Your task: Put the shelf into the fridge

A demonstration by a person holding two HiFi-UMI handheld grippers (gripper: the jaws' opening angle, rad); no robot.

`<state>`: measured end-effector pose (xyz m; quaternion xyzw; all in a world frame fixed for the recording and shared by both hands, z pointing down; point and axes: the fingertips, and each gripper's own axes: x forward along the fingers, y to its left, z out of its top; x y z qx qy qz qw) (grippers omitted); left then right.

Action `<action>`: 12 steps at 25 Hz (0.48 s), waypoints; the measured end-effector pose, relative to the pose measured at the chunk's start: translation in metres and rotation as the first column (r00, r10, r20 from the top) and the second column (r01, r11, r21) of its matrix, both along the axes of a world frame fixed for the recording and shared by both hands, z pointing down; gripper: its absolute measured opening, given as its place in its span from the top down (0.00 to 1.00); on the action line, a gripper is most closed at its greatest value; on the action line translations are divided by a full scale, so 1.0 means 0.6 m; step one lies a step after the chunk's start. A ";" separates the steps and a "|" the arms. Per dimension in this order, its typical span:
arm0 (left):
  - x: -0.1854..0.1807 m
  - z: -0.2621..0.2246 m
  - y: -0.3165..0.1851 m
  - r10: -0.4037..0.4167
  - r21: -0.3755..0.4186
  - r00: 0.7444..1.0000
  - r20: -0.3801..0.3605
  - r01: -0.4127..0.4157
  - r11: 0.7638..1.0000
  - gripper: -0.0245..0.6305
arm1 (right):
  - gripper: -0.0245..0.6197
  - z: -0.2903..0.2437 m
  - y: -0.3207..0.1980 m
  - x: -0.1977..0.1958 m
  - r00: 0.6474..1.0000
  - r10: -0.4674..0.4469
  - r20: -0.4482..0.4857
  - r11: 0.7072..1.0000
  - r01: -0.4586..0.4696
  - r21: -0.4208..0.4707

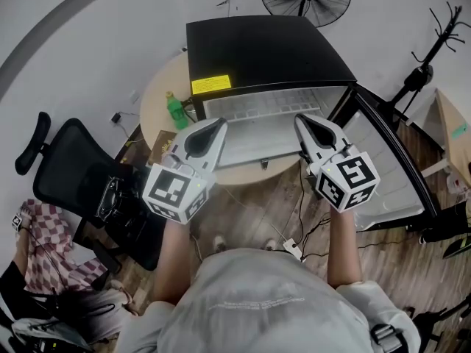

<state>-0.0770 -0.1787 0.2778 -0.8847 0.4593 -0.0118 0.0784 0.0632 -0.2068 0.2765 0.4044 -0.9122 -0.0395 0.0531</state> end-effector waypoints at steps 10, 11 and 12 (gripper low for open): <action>-0.009 0.011 0.001 0.030 -0.008 0.999 -0.011 -0.030 1.000 0.93 | 0.94 0.020 -0.002 -0.014 1.000 0.010 -0.011 1.000 -0.010 -0.019; 0.003 0.009 0.001 0.031 -0.011 0.999 -0.007 -0.031 0.999 0.93 | 0.94 0.016 -0.002 -0.004 1.000 0.008 -0.011 1.000 -0.009 -0.020; 0.012 0.006 0.002 0.031 -0.013 1.000 -0.005 -0.031 0.999 0.93 | 0.94 0.014 -0.002 0.004 1.000 0.007 -0.011 1.000 -0.007 -0.022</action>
